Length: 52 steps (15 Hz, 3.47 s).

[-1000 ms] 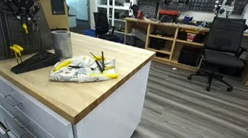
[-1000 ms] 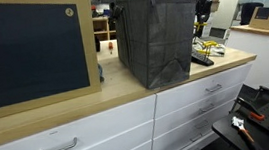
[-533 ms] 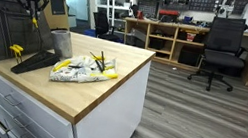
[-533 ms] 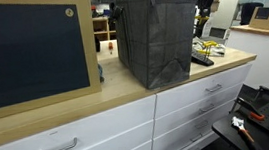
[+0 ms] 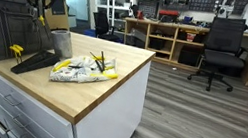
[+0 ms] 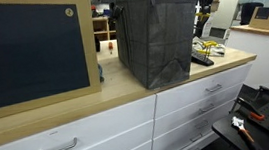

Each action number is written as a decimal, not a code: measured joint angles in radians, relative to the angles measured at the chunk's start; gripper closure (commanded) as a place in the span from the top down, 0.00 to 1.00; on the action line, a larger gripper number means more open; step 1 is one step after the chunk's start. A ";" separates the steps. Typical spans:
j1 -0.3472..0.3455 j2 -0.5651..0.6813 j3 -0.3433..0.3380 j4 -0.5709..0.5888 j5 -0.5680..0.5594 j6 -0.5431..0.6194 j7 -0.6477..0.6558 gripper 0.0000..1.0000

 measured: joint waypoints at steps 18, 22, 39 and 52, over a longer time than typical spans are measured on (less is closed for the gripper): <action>0.045 0.012 0.073 -0.161 0.019 -0.025 -0.114 0.04; 0.058 0.020 0.082 -0.197 0.007 -0.073 -0.176 0.04; 0.081 0.020 0.101 -0.189 -0.082 -0.002 -0.263 0.04; 0.072 0.036 0.092 -0.183 -0.113 -0.002 -0.420 0.04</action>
